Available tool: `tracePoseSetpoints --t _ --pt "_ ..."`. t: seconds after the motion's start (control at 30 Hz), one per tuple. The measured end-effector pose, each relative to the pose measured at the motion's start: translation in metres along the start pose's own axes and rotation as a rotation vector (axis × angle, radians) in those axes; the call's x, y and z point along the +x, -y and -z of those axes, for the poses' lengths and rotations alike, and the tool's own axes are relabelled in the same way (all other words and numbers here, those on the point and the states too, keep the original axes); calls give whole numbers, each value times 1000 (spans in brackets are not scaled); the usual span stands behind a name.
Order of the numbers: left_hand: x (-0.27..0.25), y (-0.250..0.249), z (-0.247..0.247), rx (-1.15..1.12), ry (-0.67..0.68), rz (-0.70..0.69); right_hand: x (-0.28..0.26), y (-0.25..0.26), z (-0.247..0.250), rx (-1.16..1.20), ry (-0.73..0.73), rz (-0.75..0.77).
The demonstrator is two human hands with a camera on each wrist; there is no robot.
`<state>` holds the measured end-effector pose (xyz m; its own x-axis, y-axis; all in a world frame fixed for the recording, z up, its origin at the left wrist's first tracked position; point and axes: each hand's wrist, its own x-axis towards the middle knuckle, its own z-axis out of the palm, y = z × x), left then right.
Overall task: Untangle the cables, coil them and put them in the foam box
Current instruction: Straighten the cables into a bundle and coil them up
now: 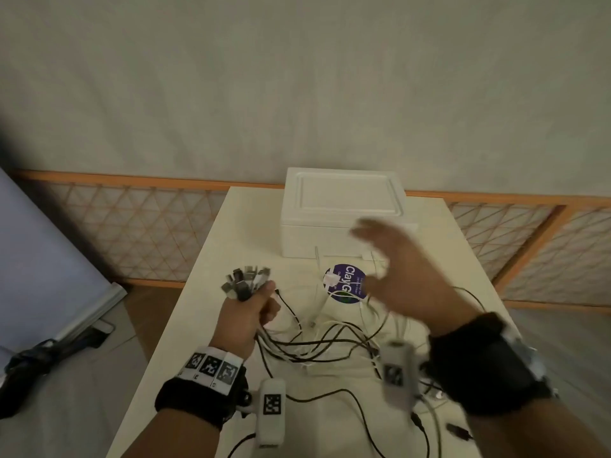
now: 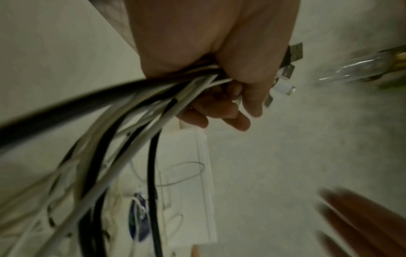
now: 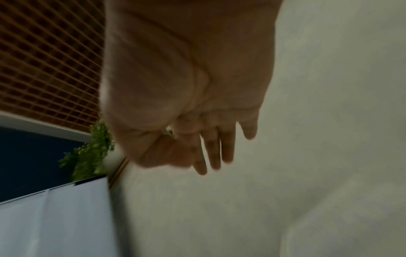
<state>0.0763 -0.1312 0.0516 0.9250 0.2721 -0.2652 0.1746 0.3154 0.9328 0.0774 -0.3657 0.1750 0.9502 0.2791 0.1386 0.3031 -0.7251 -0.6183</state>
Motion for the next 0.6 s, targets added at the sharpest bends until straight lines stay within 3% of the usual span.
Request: tracePoseSetpoints --t 0.07,0.13,0.27,0.33,0.43,0.6 --pt "-14 -5 -14 -22 114 -22 -1 20 -56 67 480 -44" --pt "-24 -8 -19 13 161 -61 -1 21 -107 83 629 -54" --pt "-36 -5 -5 -65 117 -37 -10 3 -150 140 531 -39" --pt "-37 0 9 -194 102 36 -17 -8 -154 -11 584 17" --pt "-28 9 35 -369 -47 77 -30 -34 -154 -336 648 26" --pt "-24 17 71 -516 -227 163 -56 -94 -148 -542 579 3"
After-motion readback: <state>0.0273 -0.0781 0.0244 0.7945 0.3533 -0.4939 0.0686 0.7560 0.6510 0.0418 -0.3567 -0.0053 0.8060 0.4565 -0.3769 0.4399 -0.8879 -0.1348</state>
